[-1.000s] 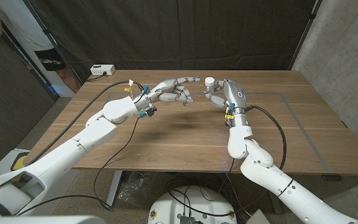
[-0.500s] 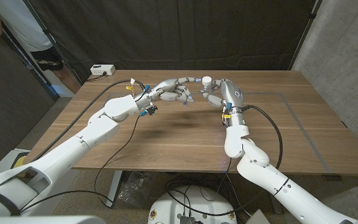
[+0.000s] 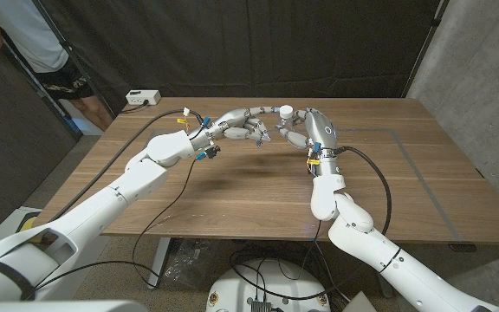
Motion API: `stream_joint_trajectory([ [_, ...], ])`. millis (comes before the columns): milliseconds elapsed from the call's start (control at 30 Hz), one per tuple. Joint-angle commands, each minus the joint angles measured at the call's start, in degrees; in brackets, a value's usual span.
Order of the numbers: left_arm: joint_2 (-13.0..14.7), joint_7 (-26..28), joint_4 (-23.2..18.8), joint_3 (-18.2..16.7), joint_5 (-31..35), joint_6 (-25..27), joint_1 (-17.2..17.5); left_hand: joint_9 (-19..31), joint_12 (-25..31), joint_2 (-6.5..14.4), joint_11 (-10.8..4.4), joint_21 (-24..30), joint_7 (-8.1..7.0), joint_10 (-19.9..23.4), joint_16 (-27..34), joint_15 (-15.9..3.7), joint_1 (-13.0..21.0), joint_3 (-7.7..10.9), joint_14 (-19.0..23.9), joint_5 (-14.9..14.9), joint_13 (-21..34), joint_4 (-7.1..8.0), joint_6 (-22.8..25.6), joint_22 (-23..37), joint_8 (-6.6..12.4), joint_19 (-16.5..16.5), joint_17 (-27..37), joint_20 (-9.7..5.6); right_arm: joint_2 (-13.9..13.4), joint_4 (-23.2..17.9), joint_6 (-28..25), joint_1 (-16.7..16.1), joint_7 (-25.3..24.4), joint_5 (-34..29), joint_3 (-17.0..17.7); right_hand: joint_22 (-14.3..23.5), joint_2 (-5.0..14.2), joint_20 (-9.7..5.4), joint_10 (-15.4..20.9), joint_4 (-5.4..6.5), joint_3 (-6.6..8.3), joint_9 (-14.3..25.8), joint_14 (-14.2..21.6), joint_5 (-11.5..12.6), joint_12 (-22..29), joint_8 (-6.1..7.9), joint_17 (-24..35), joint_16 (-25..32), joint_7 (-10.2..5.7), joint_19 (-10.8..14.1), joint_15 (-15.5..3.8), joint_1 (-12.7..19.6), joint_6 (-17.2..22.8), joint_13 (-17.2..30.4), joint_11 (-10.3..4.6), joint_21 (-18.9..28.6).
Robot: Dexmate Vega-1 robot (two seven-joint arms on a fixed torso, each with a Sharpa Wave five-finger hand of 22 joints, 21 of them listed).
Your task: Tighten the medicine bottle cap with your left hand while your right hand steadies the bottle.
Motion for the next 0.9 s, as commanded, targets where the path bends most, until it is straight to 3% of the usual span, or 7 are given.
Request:
stream_joint_trajectory([
  [33, -1.0, -2.1, 0.8, 0.5, -0.3, -1.3, -1.0, 0.2, 5.8, -0.2, -0.58, 0.7, -0.08, 0.3, -0.1, 0.03, 0.2, 0.56, 0.1, 0.2, 12.7, -0.12, 0.5, 0.1, 0.40, -0.3, 0.4, -2.20, -0.2, -0.4, 0.1, -0.1, 1.0, -0.4, -1.1, 0.0, 9.98, -2.53, 4.0, 1.08, 1.59, 0.2, 0.7, 0.1, 0.2, 0.46, 0.2, 0.1, -6.92, 0.3, -5.11, 9.5, 7.6, 0.2, -3.10, 0.2],
  [467, -1.8, -3.3, 1.3, 1.3, -0.6, -0.9, -1.6, 0.2, 6.0, -0.4, -0.70, 1.9, 0.26, 0.4, -0.5, -0.01, -0.2, 1.01, 0.5, 0.4, 12.8, 0.05, 1.0, 0.0, 0.53, -0.6, 0.6, -2.43, -0.1, -0.6, -0.8, -1.0, 0.1, -1.6, -1.3, 0.0, 10.02, -2.53, 4.1, 1.09, 1.88, 0.2, 1.2, 0.0, 0.1, 0.45, 0.3, 0.1, -6.91, 0.1, -5.22, 9.6, 7.6, 0.2, -3.06, 0.2],
  [800, -1.3, -2.3, 0.6, 0.5, -1.8, 0.3, 0.0, 0.2, 6.1, -0.6, -0.96, 2.8, 0.55, 0.4, -0.9, -0.18, -0.3, 1.43, 0.6, 0.6, 12.8, 0.04, 1.1, -0.2, 0.52, -0.8, 0.9, -2.59, -0.3, -1.3, -1.7, -1.6, 0.3, -1.8, -0.7, 0.0, 9.92, -2.57, 4.1, 1.07, 2.07, 0.2, 1.5, -0.1, 0.1, 0.45, 0.2, 0.0, -6.90, 0.1, -5.30, 9.6, 7.7, 0.2, -3.02, 0.2],
  [900, -0.7, -1.1, -0.4, -0.1, -2.2, 1.0, 1.2, 0.2, 6.1, -0.6, -0.89, 3.1, 0.57, 0.4, -1.0, -0.14, -0.4, 1.57, 0.6, 0.6, 12.9, 0.07, 1.1, -0.3, 0.47, -0.8, 1.1, -2.53, -0.2, -1.6, -2.2, -1.8, 0.9, -1.4, -0.4, 0.0, 10.14, -2.56, 4.5, 0.93, 2.05, 0.2, 2.9, -0.2, 0.4, 0.46, 0.6, 0.8, -6.85, 0.1, -5.78, 10.0, 7.7, 0.5, -2.99, 0.1],
])
